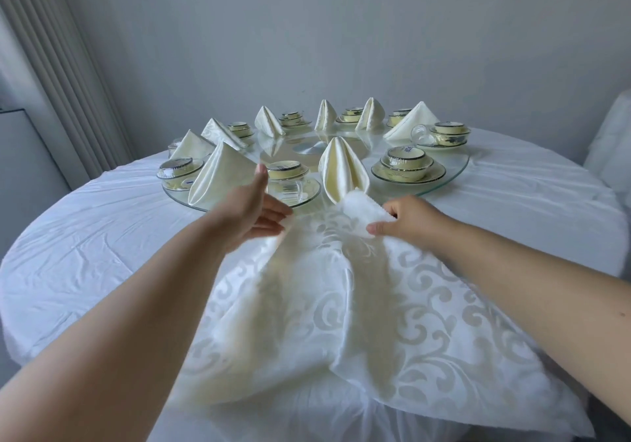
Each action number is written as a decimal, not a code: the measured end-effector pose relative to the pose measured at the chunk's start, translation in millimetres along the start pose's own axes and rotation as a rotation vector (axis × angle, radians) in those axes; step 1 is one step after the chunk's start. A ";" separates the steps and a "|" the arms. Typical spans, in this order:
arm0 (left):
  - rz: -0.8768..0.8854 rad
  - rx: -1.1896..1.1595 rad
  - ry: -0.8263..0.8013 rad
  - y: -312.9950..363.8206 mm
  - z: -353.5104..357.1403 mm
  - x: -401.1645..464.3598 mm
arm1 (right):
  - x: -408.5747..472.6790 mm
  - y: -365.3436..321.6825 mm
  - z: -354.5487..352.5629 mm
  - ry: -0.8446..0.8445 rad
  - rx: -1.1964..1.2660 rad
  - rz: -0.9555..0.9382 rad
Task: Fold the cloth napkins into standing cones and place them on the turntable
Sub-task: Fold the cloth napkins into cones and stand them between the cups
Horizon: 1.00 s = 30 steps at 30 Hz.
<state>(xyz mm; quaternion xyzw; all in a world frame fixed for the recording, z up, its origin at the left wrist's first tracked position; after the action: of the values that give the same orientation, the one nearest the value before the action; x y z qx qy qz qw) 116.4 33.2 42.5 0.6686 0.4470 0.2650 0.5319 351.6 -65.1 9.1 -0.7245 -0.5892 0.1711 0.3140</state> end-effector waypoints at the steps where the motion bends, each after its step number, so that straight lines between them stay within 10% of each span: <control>1: 0.085 0.070 0.060 12.5 -4.8 -0.3 | 4.6 -8.3 -9.5 0.032 -0.066 -0.005; 8: 0.386 0.723 0.150 35.3 2.1 -20.9 | 26.9 -54.7 -29.0 0.211 -0.468 -0.184; 18: 0.348 0.667 -0.071 -57.2 -4.1 -102.6 | -97.9 -37.4 -6.1 0.127 -0.328 -0.108; 22: 0.378 0.628 -0.140 -82.5 -19.2 -103.1 | -164.8 -37.7 34.6 -0.251 -0.349 -0.200; 30: 0.526 0.859 0.054 -60.4 -44.6 -127.0 | -147.1 6.1 -20.3 -0.161 -0.351 -0.094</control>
<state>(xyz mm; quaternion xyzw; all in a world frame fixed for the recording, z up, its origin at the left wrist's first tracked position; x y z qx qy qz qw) 1.8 -55.3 13.7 0.9101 0.3455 0.1995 0.1122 332.4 -212.4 2.2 -0.7237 -0.6665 0.1081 0.1425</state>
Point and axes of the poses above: each hand's wrist, its own x-axis towards the middle knuckle, its own z-axis out of the palm, y = z × x, the point moved 5 cm from there along x, towards the middle knuckle, and after that the axes turned 3 degrees about -y, right-handed, at the moved point
